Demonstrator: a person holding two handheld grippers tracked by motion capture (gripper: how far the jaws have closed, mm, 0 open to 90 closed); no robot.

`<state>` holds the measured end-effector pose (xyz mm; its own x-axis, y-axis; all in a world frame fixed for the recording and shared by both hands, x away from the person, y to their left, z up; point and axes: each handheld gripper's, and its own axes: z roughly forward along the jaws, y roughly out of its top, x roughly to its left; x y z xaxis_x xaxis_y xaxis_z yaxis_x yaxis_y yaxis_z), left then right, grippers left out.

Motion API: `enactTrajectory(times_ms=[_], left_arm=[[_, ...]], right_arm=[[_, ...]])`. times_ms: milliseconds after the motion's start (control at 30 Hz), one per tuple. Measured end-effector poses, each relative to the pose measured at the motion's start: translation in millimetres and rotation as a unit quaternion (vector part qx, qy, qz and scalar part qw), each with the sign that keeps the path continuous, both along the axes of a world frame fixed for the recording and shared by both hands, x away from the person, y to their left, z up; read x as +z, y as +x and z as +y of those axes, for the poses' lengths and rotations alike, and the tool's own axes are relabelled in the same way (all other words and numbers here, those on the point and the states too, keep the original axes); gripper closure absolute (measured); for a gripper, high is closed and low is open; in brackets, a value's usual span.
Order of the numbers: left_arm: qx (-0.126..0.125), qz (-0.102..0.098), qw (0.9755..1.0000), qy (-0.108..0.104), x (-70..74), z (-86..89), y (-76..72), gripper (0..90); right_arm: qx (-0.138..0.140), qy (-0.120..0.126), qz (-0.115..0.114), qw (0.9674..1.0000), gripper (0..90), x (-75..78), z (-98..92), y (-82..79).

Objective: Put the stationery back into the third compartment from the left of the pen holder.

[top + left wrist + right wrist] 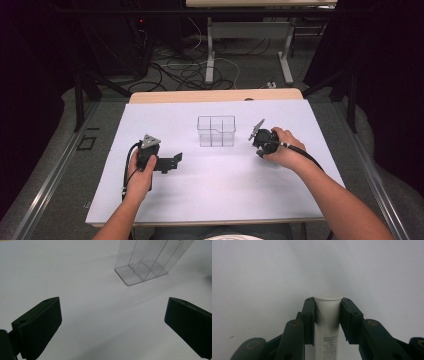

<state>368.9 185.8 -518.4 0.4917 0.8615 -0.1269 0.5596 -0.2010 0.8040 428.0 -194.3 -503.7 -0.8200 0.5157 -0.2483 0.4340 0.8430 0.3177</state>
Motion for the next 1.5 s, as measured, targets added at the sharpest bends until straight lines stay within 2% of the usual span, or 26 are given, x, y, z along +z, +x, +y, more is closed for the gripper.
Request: enactTrajectory(times_ms=[133,167,233,400,433,467,500,533,600,633,667,733,767,833,867,900,933,1000,1133,1167,1200,1267,1333,1433,1500], left_arm=[[-0.001,0.0,1.0,0.0,0.1,-0.1,-0.1,1.0],[-0.001,0.0,1.0,0.0,0.1,-0.1,-0.1,1.0],[0.0,0.0,1.0,0.001,0.1,0.0,0.0,1.0],[0.0,-0.001,1.0,0.001,-0.1,0.1,0.1,1.0],[-0.001,0.0,1.0,0.001,-0.1,0.0,0.1,1.0],[-0.001,0.0,1.0,0.001,-0.2,0.0,0.1,1.0],[-0.002,0.002,1.0,0.003,0.2,0.3,0.0,1.0],[-0.002,0.002,1.0,0.003,0.1,0.2,0.0,1.0],[0.001,0.001,1.0,-0.002,-0.5,-0.3,0.0,1.0],[0.001,0.001,1.0,-0.001,-0.3,-0.2,0.0,1.0],[0.002,0.001,1.0,-0.001,-0.3,-0.1,0.0,1.0],[0.002,0.001,1.0,-0.002,-0.3,0.0,0.0,1.0],[0.002,0.001,1.0,-0.002,-0.3,0.1,0.0,1.0],[0.002,0.002,1.0,-0.001,-0.4,0.2,0.1,1.0],[0.001,0.001,1.0,0.002,-0.3,0.6,0.3,1.0],[0.001,0.0,1.0,0.001,-0.5,0.7,0.3,1.0],[0.001,0.001,1.0,0.002,-0.5,0.7,0.4,1.0],[0.001,0.001,1.0,0.002,-0.5,0.8,0.3,1.0],[0.0,0.0,1.0,0.002,-0.7,0.6,0.4,1.0],[0.0,0.0,1.0,0.003,-0.8,0.5,0.4,1.0],[-0.001,0.0,1.0,0.003,-0.8,0.5,0.4,1.0],[-0.001,0.0,1.0,0.003,-0.8,0.5,0.3,1.0],[-0.001,0.0,1.0,0.003,-0.7,0.6,0.3,1.0],[-0.001,0.0,1.0,0.002,-0.8,0.8,0.4,1.0],[-0.001,0.0,1.0,0.003,-0.9,0.8,0.5,1.1]], right_arm=[[-0.012,0.025,-0.02,0.9994,66.8,5.9,-0.6,2.2],[-0.022,0.039,-0.03,0.9986,66.8,6.1,-0.3,1.7],[-0.022,0.044,-0.037,0.9981,66.7,10.4,-1.0,3.3],[-0.034,0.078,-0.054,0.9949,66.8,15.5,-2.1,4.9],[-0.029,0.083,-0.057,0.9945,66.7,16.1,-2.5,6.2],[-0.028,0.111,-0.074,0.9906,66.7,13.4,-2.1,7.0],[-0.031,0.097,-0.064,0.9928,66.8,17.7,-2.3,6.6],[-0.033,0.104,-0.063,0.992,66.7,18.7,-2.0,6.4],[-0.033,0.115,-0.079,0.9896,66.8,20.5,-1.7,7.3],[-0.028,0.137,-0.092,0.986,66.7,19.2,-1.6,8.5],[-0.032,0.127,-0.089,0.9874,66.8,22.3,-1.5,8.2],[-0.033,0.139,-0.096,0.9851,66.7,24.6,-1.8,8.4],[-0.037,0.153,-0.104,0.9821,66.7,24.8,-1.1,8.4],[-0.04,0.165,-0.106,0.9798,66.7,27.8,-0.9,8.1],[-0.044,0.182,-0.113,0.9757,66.7,27.9,-0.2,7.4],[-0.039,0.188,-0.123,0.9736,66.7,29.2,-0.2,8.5],[-0.042,0.188,-0.119,0.974,66.7,31.8,0.0,7.6],[-0.041,0.201,-0.131,0.9699,66.7,34.0,0.6,7.5],[-0.044,0.227,-0.14,0.9628,66.7,37.9,1.7,7.0],[-0.05,0.241,-0.138,0.9593,66.7,38.2,2.1,6.7],[-0.051,0.248,-0.139,0.9574,66.7,39.1,1.8,7.0],[-0.059,0.271,-0.144,0.9499,66.7,39.3,2.3,7.2],[-0.061,0.279,-0.145,0.9473,66.7,41.3,2.6,7.2],[-0.062,0.299,-0.15,0.9405,66.6,43.2,3.8,7.0],[-0.056,0.307,-0.163,0.9358,66.6,43.8,4.9,7.2]])
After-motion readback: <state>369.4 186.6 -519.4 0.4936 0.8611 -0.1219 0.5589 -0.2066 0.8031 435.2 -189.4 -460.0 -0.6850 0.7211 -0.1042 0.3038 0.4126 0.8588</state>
